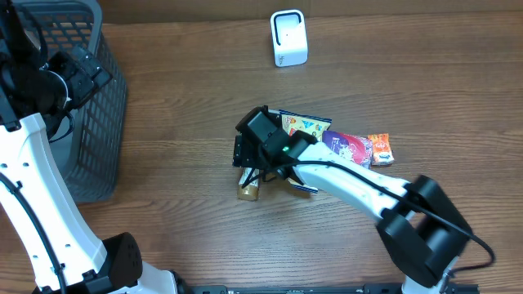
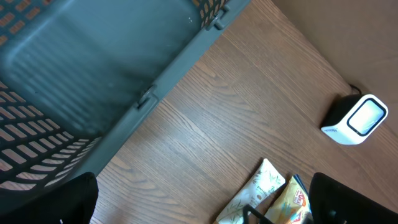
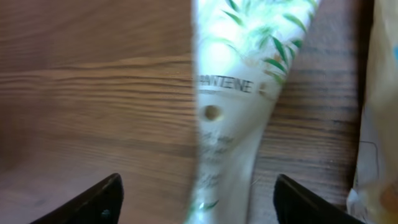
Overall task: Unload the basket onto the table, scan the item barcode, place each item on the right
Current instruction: 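Reach the right gripper to the Pantene tube and grasp it, then carry the Pantene tube with the right gripper to the scanner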
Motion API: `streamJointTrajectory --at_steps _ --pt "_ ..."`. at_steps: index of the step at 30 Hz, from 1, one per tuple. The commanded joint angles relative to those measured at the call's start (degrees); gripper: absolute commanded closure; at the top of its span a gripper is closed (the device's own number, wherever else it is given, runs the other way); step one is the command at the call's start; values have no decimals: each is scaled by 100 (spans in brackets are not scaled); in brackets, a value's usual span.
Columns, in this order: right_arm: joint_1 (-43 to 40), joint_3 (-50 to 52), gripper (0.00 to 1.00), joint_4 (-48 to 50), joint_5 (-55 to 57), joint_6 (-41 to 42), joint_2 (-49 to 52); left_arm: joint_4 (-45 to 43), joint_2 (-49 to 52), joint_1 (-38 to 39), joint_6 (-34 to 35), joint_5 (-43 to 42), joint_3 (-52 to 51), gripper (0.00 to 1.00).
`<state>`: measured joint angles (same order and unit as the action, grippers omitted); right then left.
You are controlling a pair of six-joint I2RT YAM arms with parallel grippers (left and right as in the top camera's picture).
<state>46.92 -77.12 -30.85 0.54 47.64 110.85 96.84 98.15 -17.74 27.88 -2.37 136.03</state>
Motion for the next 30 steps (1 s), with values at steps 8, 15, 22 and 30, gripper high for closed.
streamJointTrajectory --at_steps 8,15,22,30 --pt "-17 66 55 -247 610 63 297 -4 -33 -24 -109 -22 4 0" --pt "-282 66 50 -614 728 55 297 -4 -33 -24 -109 -22 4 0" --pt "-424 66 50 -455 271 -1193 299 -4 -33 -24 -109 -20 4 0" --pt "-245 66 54 -350 7 -1663 560 -4 -33 -24 -109 -22 4 0"
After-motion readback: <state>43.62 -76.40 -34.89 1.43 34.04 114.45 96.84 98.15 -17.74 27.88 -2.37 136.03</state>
